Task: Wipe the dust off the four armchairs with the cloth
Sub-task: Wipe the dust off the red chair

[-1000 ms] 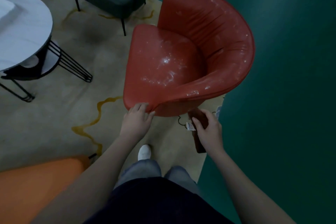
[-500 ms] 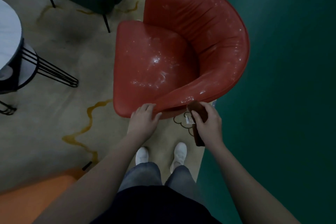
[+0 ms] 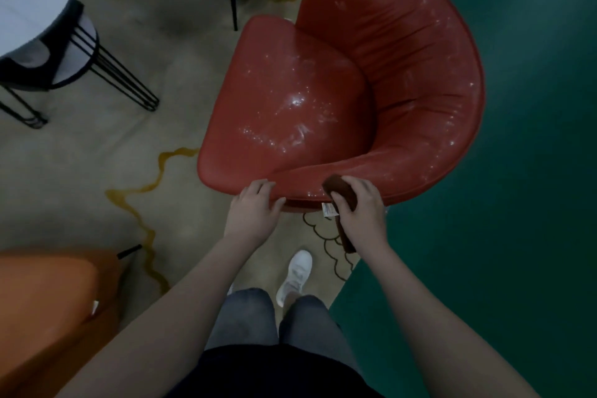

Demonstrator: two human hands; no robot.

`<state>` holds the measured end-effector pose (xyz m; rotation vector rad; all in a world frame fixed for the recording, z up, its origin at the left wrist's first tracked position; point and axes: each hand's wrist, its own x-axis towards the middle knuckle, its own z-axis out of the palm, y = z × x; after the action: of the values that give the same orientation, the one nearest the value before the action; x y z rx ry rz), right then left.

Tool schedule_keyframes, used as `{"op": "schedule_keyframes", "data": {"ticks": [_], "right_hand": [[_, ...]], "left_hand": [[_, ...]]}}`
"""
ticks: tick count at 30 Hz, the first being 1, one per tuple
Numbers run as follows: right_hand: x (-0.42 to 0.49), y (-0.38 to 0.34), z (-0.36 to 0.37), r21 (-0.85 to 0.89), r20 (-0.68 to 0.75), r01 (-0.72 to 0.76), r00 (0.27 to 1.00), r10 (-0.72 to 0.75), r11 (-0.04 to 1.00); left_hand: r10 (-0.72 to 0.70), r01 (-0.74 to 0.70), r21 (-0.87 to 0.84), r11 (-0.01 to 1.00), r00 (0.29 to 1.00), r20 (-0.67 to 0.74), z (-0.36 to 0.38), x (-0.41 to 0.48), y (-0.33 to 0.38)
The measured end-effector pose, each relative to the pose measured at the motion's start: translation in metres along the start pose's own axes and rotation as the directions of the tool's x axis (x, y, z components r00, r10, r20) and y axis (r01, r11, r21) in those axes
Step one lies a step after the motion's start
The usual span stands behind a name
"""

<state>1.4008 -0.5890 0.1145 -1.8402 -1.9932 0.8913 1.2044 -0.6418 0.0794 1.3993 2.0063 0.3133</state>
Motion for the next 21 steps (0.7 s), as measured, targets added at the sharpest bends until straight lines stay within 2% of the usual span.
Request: {"op": "schedule_keyframes", "data": {"ticks": [10,18,21], "right_hand": [[0.04,0.01,0.058,-0.076,0.163,0.256,0.957,-0.242,0.964],[0.03,0.02,0.079,-0.165,0.094,0.34,0.94,-0.329,0.926],[0.027,0.043,0.063,-0.209,0.031,0.302,0.953,-0.302,0.93]], "left_hand": [[-0.228,0.214,-0.127,0.969,0.968,-0.109,0.051,0.012,-0.008],[-0.289,0.233,-0.301,0.925,0.944,-0.159,0.071,0.021,-0.019],[-0.304,0.231,-0.358,0.905,0.939,-0.161,0.075,0.022,-0.017]]}}
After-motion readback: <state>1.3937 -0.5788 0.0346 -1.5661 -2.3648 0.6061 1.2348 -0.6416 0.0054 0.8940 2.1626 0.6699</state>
